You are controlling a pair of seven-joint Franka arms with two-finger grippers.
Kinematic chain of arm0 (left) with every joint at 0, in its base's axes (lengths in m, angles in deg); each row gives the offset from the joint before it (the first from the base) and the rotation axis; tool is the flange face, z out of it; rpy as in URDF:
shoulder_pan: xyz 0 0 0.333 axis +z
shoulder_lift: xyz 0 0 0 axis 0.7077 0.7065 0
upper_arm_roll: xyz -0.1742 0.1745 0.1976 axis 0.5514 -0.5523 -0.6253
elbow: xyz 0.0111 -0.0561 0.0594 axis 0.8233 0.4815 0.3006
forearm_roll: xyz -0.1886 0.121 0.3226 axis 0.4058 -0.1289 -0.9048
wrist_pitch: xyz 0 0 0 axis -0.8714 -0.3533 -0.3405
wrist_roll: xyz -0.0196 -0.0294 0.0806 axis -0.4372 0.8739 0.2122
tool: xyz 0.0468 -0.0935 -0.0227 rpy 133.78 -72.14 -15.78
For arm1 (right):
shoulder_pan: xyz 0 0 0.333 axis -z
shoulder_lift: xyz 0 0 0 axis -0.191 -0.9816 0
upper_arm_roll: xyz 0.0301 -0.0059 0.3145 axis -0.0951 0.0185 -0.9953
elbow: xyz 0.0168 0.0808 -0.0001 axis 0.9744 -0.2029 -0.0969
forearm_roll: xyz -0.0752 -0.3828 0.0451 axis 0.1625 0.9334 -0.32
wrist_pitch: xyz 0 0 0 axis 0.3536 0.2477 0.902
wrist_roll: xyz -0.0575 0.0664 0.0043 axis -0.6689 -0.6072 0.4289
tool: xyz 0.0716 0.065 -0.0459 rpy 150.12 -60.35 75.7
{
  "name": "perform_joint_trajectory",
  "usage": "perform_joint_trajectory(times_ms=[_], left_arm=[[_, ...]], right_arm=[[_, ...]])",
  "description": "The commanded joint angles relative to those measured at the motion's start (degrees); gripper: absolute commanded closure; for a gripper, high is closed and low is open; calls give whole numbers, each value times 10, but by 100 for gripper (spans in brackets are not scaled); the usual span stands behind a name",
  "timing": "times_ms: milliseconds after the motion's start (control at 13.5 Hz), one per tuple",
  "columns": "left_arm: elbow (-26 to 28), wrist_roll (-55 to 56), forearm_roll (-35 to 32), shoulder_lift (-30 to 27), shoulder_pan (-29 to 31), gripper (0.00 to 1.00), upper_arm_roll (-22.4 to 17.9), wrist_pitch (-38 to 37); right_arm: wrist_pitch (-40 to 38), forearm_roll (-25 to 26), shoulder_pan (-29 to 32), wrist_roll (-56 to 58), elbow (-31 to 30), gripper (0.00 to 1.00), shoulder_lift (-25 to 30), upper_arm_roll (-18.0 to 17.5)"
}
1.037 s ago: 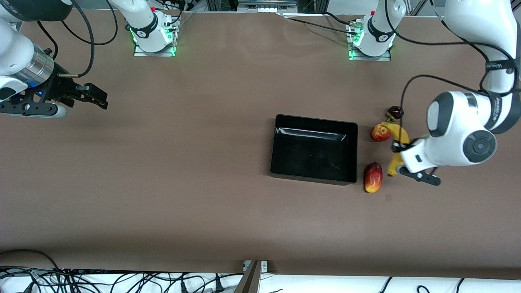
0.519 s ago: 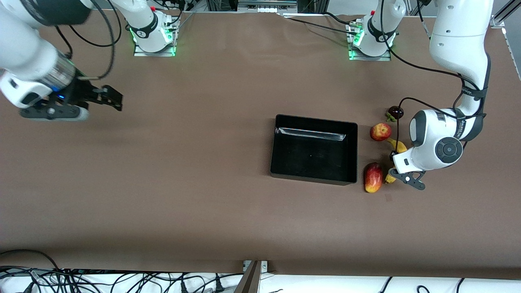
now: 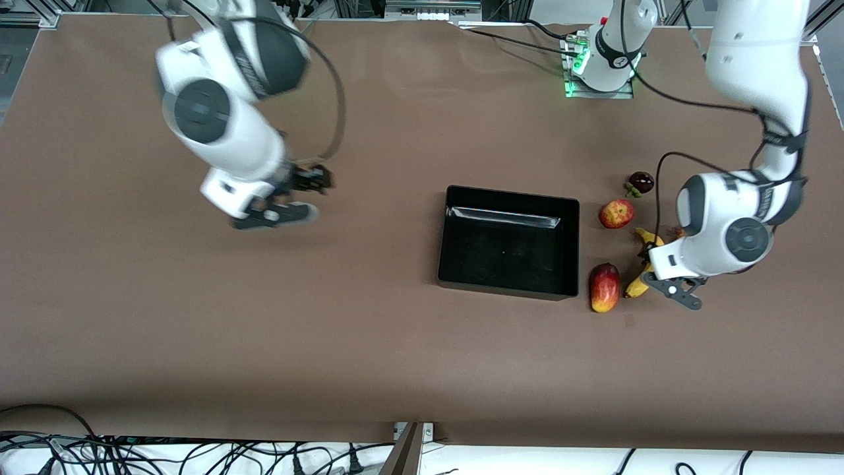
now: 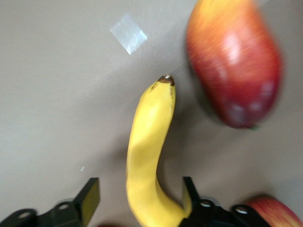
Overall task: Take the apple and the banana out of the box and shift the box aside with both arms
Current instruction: 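Release the banana with the left gripper while the right gripper reaches the box, then grasp the rim of the empty black box with the right gripper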
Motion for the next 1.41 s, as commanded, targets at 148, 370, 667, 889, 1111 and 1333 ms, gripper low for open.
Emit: perform_joint_trajectory(times_ms=[148,370,667,889,1111,1333], left_arm=[[-30,116,-4,-153,57,0,87,-206],[-79,283,-12,-199,88,0,149,-321],[-134,300,-41,-262,118,0,168,-354],[-118,326,-68,-277,116,0,154,-354],[-84,357,-26,-302,110,0,136,-350],[-78,375,-23,-301,111,0,136,-328]], right_arm=[[116,-18,-85,-107,107,0,-149,2],[187,-19,-127,-156,107,0,-196,2],[251,-20,-163,-247,105,0,-248,2],[269,-19,-167,-241,103,52,-267,3],[272,-18,-161,-221,103,100,-271,3],[266,-24,-154,-216,103,100,-264,3]])
